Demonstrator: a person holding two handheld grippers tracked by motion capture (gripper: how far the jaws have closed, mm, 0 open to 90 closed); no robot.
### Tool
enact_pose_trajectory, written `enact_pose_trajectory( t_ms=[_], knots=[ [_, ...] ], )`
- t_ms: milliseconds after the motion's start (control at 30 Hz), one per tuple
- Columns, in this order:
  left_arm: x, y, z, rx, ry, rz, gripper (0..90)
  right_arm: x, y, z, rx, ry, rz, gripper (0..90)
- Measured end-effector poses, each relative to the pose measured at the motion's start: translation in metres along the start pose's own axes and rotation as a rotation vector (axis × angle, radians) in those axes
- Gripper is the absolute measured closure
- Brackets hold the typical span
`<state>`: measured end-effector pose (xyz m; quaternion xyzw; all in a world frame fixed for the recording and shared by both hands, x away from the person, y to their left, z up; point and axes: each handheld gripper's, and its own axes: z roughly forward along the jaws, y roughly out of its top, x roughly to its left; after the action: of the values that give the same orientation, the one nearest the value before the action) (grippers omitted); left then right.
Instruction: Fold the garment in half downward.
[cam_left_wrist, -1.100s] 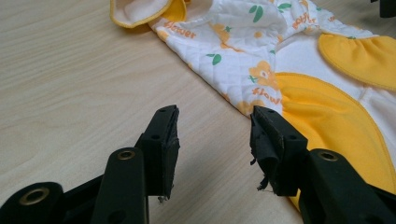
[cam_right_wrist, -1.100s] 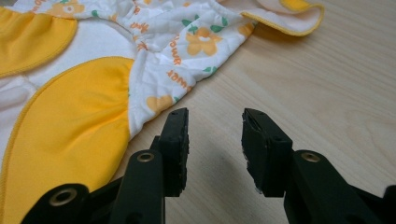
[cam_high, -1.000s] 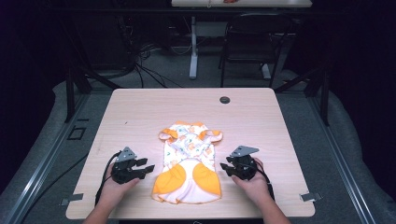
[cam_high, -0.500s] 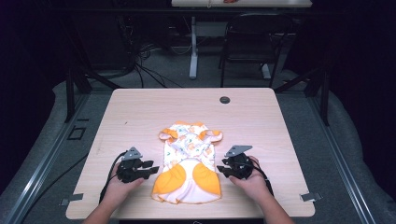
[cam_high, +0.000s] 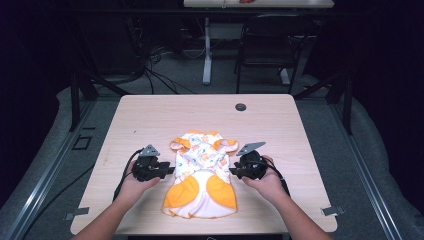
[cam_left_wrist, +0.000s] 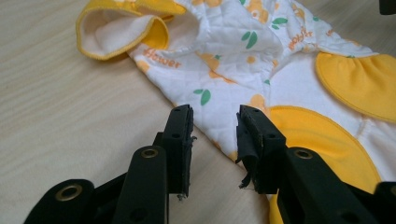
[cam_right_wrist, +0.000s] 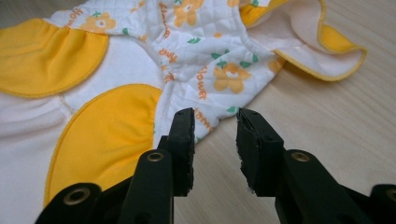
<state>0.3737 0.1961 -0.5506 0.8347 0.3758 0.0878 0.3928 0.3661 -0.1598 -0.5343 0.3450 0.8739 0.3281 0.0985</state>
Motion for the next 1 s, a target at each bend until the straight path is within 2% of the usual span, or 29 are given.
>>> enact_pose_trajectory(
  t_ms=[67,133,267,367,500,700,767,833,1000],
  knots=[
    [0.001,0.009,0.000,-0.004,0.000,-0.001,64.2,0.000,0.007,0.000,0.009,0.001,-0.012,64.7],
    [0.001,0.017,0.000,0.005,0.010,0.025,64.0,-0.001,0.014,0.001,0.010,0.016,-0.014,63.8],
    [0.000,0.031,0.002,0.021,0.012,0.049,64.0,-0.005,0.028,-0.001,0.013,0.030,-0.007,64.3],
    [-0.001,0.042,0.006,0.035,0.007,0.068,64.0,-0.008,0.038,0.000,0.022,0.015,-0.027,65.1],
    [0.003,0.053,0.010,0.031,-0.008,0.066,64.4,-0.012,0.050,0.001,0.044,0.037,-0.021,65.5],
    [0.008,0.073,0.014,0.021,-0.001,0.067,65.2,-0.019,0.065,0.009,0.061,0.033,-0.031,64.7],
    [0.011,0.078,0.017,0.018,-0.010,0.055,65.6,-0.022,0.070,0.011,0.054,0.026,-0.033,65.0],
    [0.013,0.083,0.021,0.024,-0.001,0.068,65.7,-0.027,0.077,0.014,0.057,0.024,-0.041,65.6],
    [0.021,0.091,0.032,0.034,0.013,0.070,66.6,-0.034,0.089,0.025,0.082,0.022,-0.048,70.1]
  ],
)
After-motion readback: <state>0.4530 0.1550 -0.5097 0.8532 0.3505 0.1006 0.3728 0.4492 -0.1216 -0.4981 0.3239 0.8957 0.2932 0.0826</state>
